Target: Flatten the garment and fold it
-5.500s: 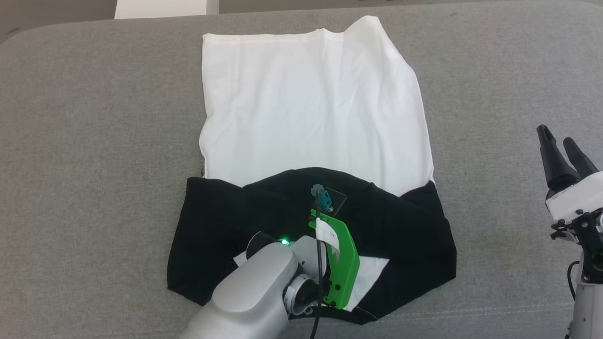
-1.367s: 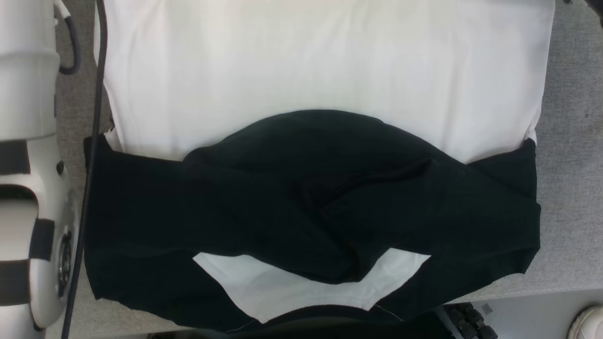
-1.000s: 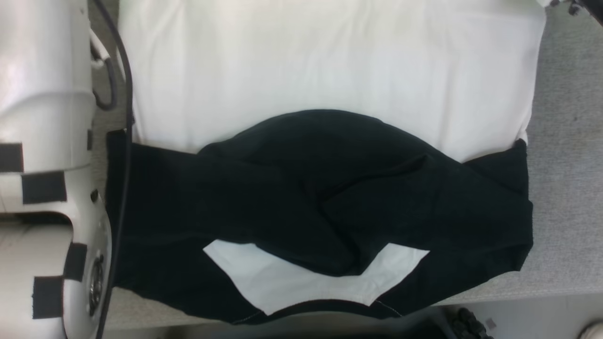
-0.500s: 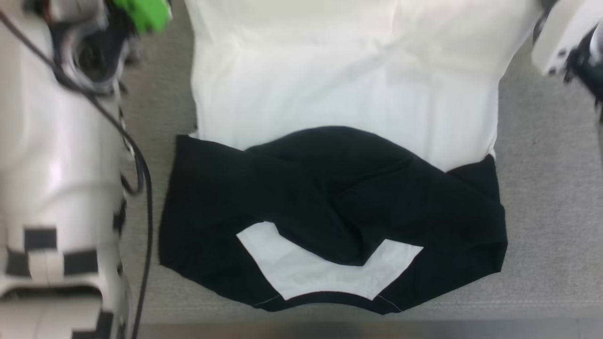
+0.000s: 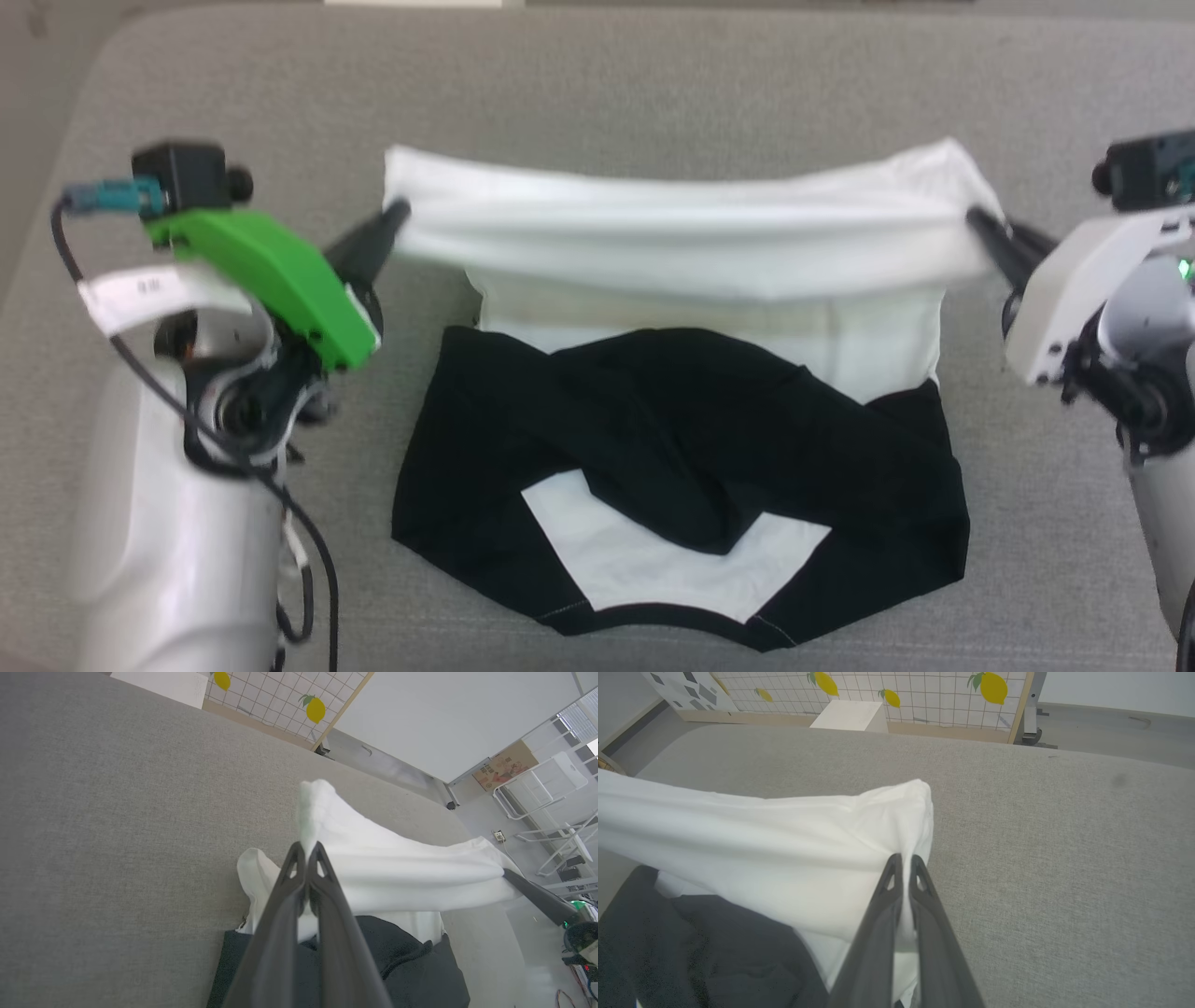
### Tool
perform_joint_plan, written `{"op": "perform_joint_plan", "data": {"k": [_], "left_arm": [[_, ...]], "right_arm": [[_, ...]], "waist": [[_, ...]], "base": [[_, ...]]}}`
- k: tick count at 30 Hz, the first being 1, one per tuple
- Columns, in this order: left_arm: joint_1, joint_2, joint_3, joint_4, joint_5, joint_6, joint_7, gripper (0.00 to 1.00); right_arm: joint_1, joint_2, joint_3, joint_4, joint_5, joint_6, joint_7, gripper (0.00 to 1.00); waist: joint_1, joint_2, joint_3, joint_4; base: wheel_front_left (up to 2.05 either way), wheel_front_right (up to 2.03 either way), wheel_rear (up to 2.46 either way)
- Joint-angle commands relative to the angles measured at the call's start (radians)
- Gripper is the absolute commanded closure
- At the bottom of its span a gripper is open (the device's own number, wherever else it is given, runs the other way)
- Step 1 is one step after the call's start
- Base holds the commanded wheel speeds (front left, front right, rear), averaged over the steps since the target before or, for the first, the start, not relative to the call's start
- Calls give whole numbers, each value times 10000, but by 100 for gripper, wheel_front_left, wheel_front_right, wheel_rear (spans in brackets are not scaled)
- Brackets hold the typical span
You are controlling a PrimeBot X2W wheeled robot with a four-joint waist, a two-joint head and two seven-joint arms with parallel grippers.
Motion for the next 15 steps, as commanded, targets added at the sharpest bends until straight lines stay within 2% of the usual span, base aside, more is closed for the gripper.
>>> {"op": "perform_joint_plan", "data": {"k": [1,7,15], "left_arm": [[444,28,71,-217,-76,106,65,100],[2152,-86,189,-948,-309,506,334,100],[3928,-323,430,-1175,-562,916,319,100]], "right_arm": [[379,-34,-61,-177,85,-21,216,100],[1837,86,-407,-956,219,-21,1154,100],[3559,377,-707,-1782,164,-21,2248,100]], "waist": [[1,0,-940,251],[1,0,-1382,220],[1,0,-1566,63]], "base": [[0,0,0],[0,0,0],[0,0,0]]}}
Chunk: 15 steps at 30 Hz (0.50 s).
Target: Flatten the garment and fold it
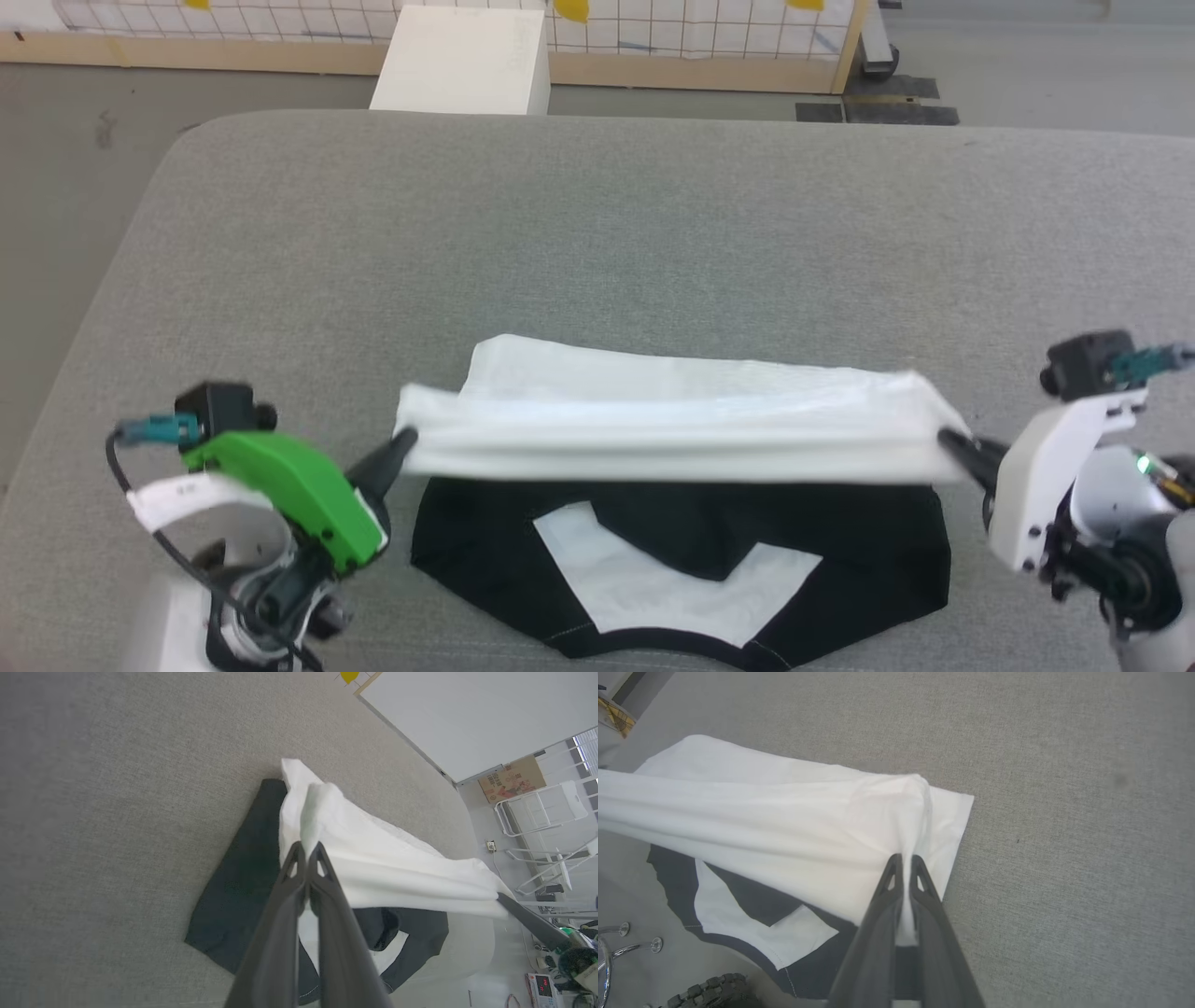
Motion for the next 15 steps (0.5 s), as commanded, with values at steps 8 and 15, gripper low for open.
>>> {"op": "perform_joint_plan", "data": {"k": [8,15], "left_arm": [[1102,-156,-35,747,165,288,-217,100],[1052,-268,-248,2101,341,375,-361,100]], "right_arm": [[1326,447,-64,-77,-340,-21,129,100],[1672,799,139,463,-648,-21,-137,100]], "waist": [[1,0,200,-148],[1,0,416,-198]], "base": [[0,0,0],[0,0,0]]}}
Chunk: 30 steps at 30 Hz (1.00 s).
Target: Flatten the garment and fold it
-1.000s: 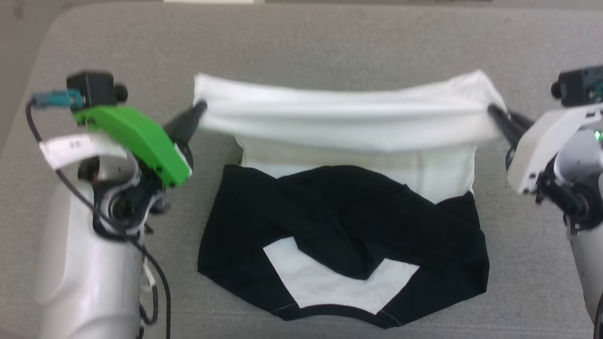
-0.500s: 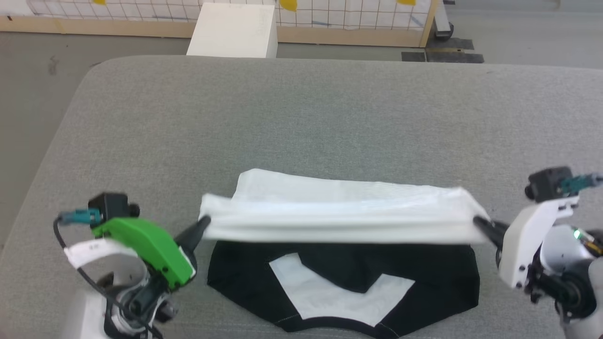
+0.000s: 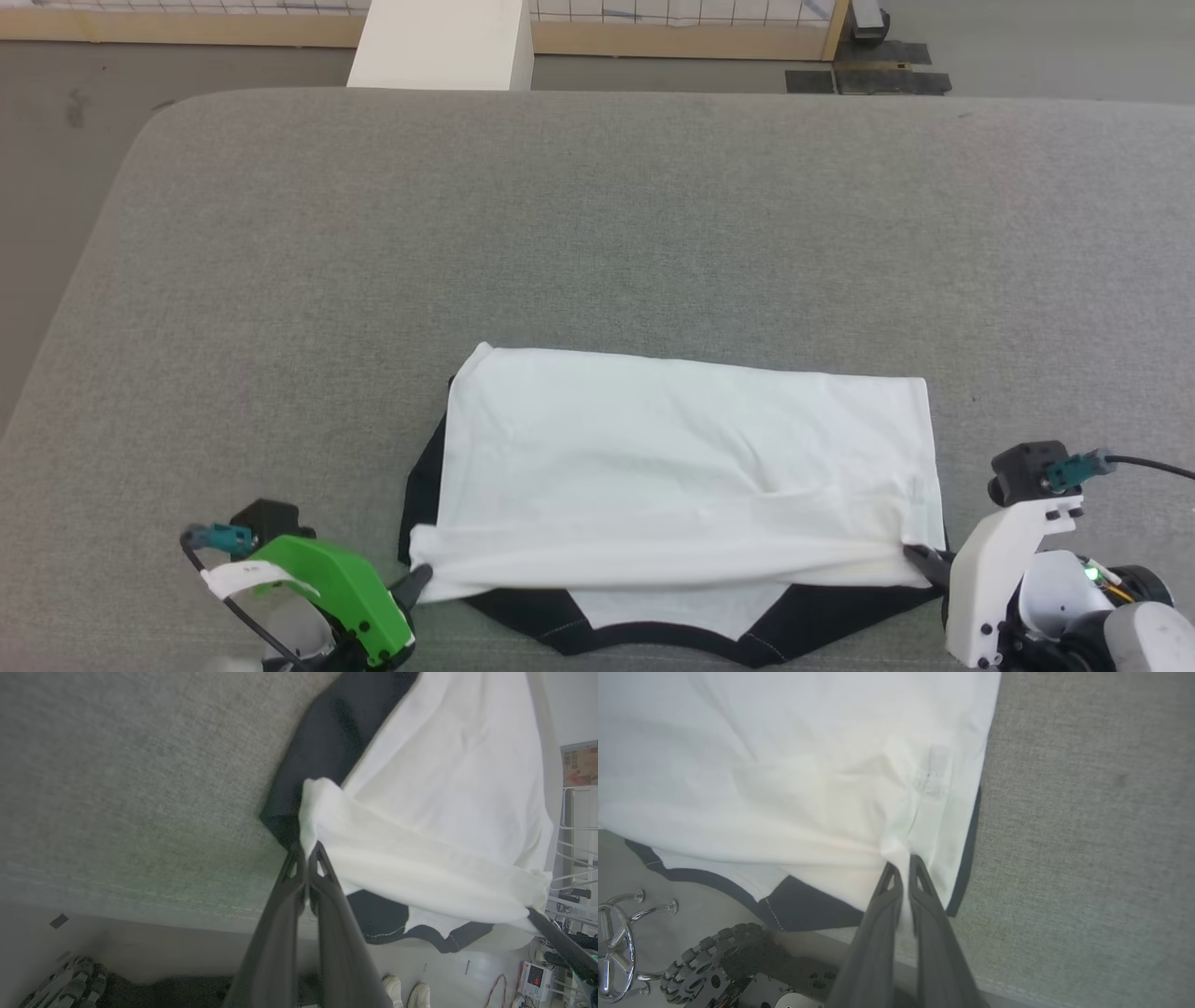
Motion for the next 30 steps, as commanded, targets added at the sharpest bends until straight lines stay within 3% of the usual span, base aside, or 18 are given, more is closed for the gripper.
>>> {"op": "perform_joint_plan", "data": {"k": [1,4,5,6,7,8,15,20,24,30], "left_arm": [[-2,1,-8,195,75,42,-80,100],[-114,22,-44,592,171,34,-224,100],[-149,55,-48,699,219,26,-284,95],[-183,92,-69,838,266,28,-302,60],[-213,138,-88,933,319,30,-319,15],[-242,172,-82,1039,333,35,-326,0],[-160,653,-196,998,650,500,282,0],[-79,1176,108,138,844,879,365,0],[-338,1288,558,-1002,1122,571,-1242,0],[-683,1414,570,-1830,2430,-633,-5152,0]], "right_arm": [[138,56,34,108,-94,-19,-90,100],[143,142,97,314,-129,-19,-153,100],[147,162,108,352,-133,-19,-165,100],[165,181,142,382,-131,-19,-172,80],[198,205,159,398,-99,-19,-161,65],[241,229,137,394,-66,-19,-170,0],[790,135,-251,-399,250,-19,11,0],[1182,127,-1212,-1514,460,-19,275,0],[958,315,-2002,-1940,306,-19,356,0],[-81,688,-2536,-1432,29,-19,350,0]], "waist": [[1,0,28,-22],[1,0,-10,-35],[1,0,-37,-36],[1,0,-78,-34],[1,0,-135,-29],[1,0,-209,-24],[1,0,-761,-11],[1,0,-1006,-57],[1,0,-969,-108],[1,0,-491,-138]], "base": [[0,0,0],[0,0,0],[0,0,0],[0,0,0],[0,0,0],[0,0,0],[0,0,0],[0,0,0],[0,0,0],[0,0,0]]}}
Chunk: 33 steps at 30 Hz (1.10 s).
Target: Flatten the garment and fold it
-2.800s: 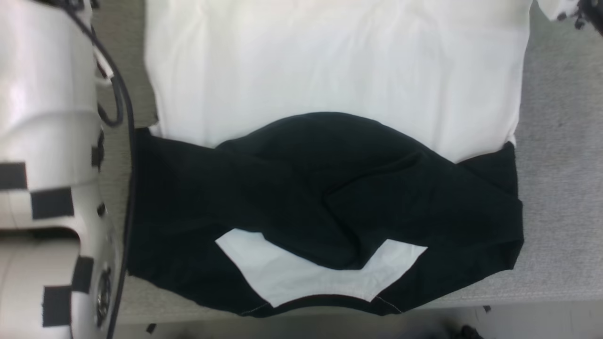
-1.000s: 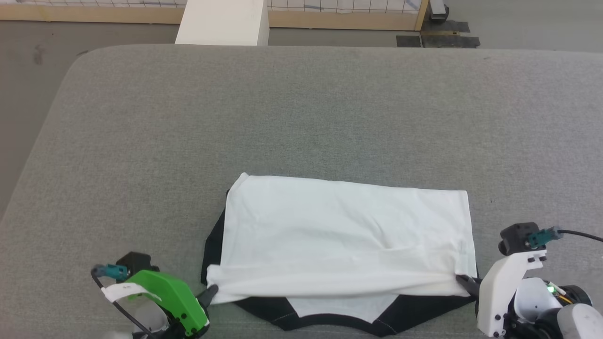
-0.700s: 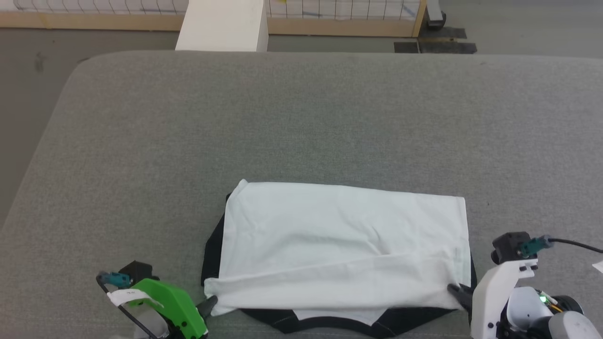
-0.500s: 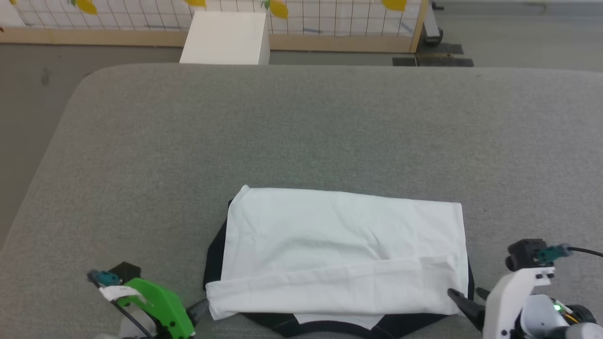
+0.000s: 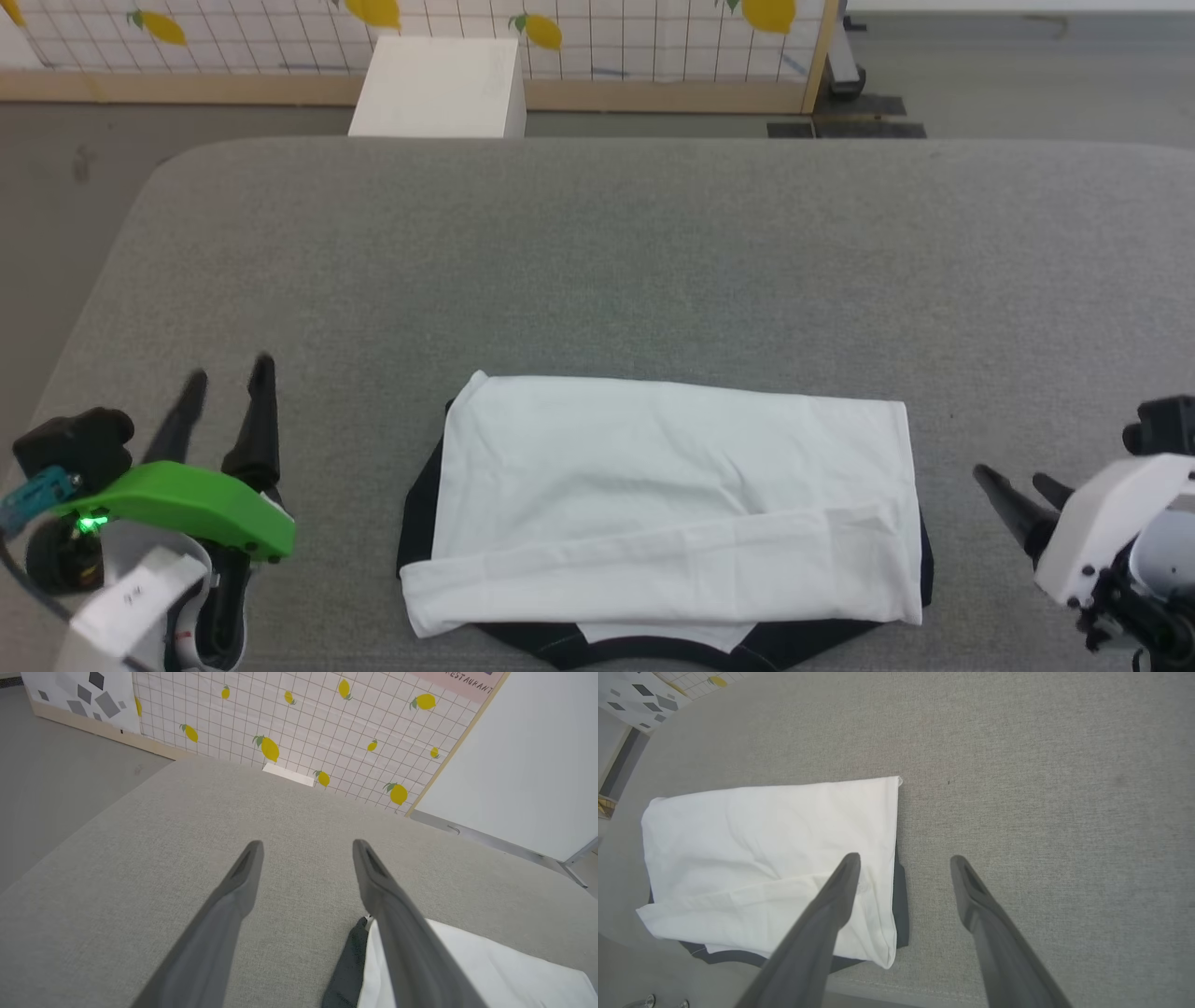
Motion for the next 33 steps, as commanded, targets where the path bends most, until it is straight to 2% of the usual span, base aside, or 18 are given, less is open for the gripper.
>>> {"op": "perform_joint_plan", "data": {"k": [1,4,7,15,20,27,33], "left_arm": [[-197,46,-93,-103,444,-303,-1041,0],[-286,43,-404,-307,1451,-544,-3048,0],[-370,-115,-615,-610,2426,-560,-3753,0],[-482,-974,-220,-1691,3928,-582,-3812,0],[-515,-1370,76,-1624,4198,-783,-3813,0],[-534,-1628,253,-1491,4290,-989,-3814,0],[-551,-1774,281,-1404,4310,-1099,-3814,0]], "right_arm": [[-394,109,-54,237,-103,-15,43,0],[-888,113,1,804,-96,-15,271,0],[-1276,-43,244,1410,155,-15,623,0],[-1766,-678,1078,2463,1009,-15,891,0],[-1901,-873,1905,2901,1555,-15,627,0],[-2248,-859,3056,3288,1955,-15,338,0],[-2557,-853,3651,3572,2150,-15,163,0]], "waist": [[1,0,329,6],[1,0,678,78],[1,0,1065,183],[1,0,1921,441],[1,0,2135,559],[1,0,2181,663],[1,0,2197,737]], "base": [[0,0,0],[0,0,0],[0,0,0],[0,0,0],[0,0,0],[0,0,0],[0,0,0]]}}
